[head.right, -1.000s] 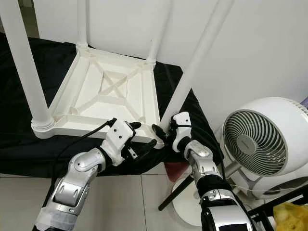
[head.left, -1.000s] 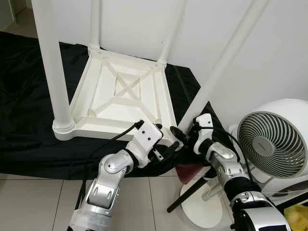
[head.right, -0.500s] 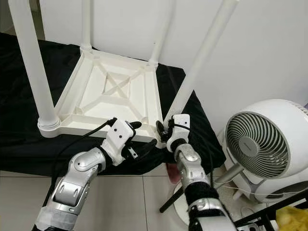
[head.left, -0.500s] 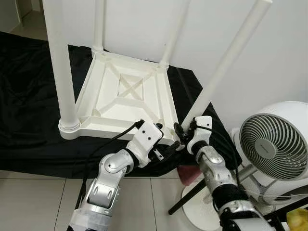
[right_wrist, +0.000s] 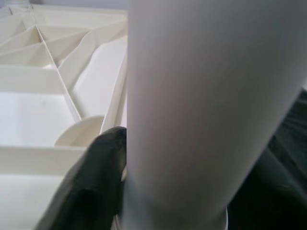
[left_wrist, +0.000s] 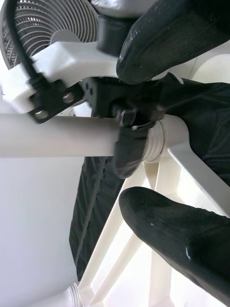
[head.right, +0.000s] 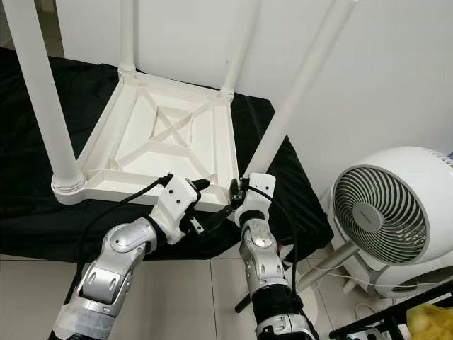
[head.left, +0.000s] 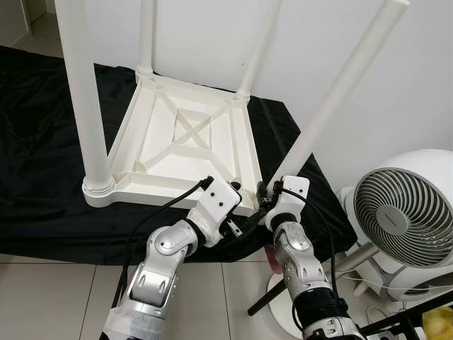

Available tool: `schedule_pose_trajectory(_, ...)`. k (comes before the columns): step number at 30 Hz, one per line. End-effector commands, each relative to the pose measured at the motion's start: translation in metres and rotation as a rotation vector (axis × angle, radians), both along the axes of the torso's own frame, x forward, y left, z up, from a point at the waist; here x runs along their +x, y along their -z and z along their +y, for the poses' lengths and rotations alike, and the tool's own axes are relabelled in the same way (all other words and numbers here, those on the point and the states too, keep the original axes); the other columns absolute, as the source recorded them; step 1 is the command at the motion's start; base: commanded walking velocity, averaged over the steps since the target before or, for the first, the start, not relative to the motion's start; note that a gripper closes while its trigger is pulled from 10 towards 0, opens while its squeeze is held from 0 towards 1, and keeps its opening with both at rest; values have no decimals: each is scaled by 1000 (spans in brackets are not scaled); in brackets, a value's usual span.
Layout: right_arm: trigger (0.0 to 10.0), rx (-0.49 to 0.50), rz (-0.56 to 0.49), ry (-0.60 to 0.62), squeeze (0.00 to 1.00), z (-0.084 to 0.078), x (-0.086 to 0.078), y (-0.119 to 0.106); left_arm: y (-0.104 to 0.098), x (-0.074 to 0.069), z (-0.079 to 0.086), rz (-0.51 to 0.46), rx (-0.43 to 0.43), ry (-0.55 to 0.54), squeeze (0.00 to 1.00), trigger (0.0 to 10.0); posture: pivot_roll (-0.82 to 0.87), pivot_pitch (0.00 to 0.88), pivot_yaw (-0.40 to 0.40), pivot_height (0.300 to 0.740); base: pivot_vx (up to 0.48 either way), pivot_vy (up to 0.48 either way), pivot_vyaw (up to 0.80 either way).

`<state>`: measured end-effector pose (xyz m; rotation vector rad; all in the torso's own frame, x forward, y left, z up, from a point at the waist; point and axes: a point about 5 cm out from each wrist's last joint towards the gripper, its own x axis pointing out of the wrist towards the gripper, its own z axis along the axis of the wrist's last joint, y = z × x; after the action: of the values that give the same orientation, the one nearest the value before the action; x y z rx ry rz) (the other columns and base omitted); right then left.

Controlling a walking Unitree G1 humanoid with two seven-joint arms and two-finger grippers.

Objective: Building children table

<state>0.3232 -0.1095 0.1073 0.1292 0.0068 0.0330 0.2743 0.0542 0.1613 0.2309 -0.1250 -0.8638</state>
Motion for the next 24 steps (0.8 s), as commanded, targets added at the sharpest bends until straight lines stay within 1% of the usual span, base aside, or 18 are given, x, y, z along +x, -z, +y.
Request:
schedule_pose_trajectory(1,10000,6,12,-14,1000,-6,-2,4,1,2,-1,-2,-19,-81,0,10000,47,0,-227,740,0,0,0)
schedule_pose_trajectory(4,10000,17,-12,-38,1000,-10,-1,-1,1,2,0,-1,-19,-84,0,10000,48,0,-231,740,0,0,0)
schedule_pose_trajectory(6,10000,26,-41,-82,1000,-17,1,-7,1,1,1,2,-24,-80,0,10000,46,0,-232,740,0,0,0)
schedule_pose_trajectory(7,10000,26,-41,-82,1000,-17,1,-7,1,1,1,2,-24,-80,0,10000,46,0,-232,740,0,0,0)
schedule_pose_trajectory(9,10000,30,-55,-124,1000,-22,3,-10,1,0,1,5,-32,-71,0,10000,45,0,-230,740,0,0,0)
schedule_pose_trajectory(10,10000,19,-56,-178,1000,-25,5,-11,1,-1,1,4,-28,-69,0,10000,47,0,-230,740,0,0,0)
schedule_pose_trajectory(11,10000,19,-56,-178,1000,-25,5,-11,1,-1,1,4,-28,-69,0,10000,47,0,-230,740,0,0,0)
schedule_pose_trajectory(12,10000,0,-59,-260,0,-28,7,-12,1,-1,2,3,-24,-68,0,10000,44,0,-229,740,0,0,0)
schedule_pose_trajectory(14,10000,-41,-54,-381,0,-34,9,-13,1,0,3,1,-19,-70,0,10000,44,0,-230,740,0,0,0)
schedule_pose_trajectory(16,10000,-71,-40,-448,0,-38,11,-12,1,1,4,0,-17,-74,0,10000,44,0,-231,740,0,0,0)
schedule_pose_trajectory(17,10000,-71,-40,-448,0,-38,11,-12,1,1,4,0,-17,-74,0,10000,44,0,-231,740,0,0,0)
schedule_pose_trajectory(19,10000,-128,-34,-520,0,-37,12,-9,0,2,4,-2,-20,-74,0,10000,41,0,-229,740,0,0,0)
schedule_pose_trajectory(21,10000,-128,-34,-520,0,-37,12,-9,0,2,4,-2,-20,-74,0,10000,41,0,-229,740,0,0,0)
schedule_pose_trajectory(23,10000,-172,-17,-585,0,-35,14,-5,-1,2,2,-3,-25,-72,0,10000,47,0,-228,740,0,0,0)
schedule_pose_trajectory(24,10000,-172,-17,-585,0,-35,14,-5,-1,2,2,-3,-25,-72,0,10000,47,0,-228,740,0,0,0)
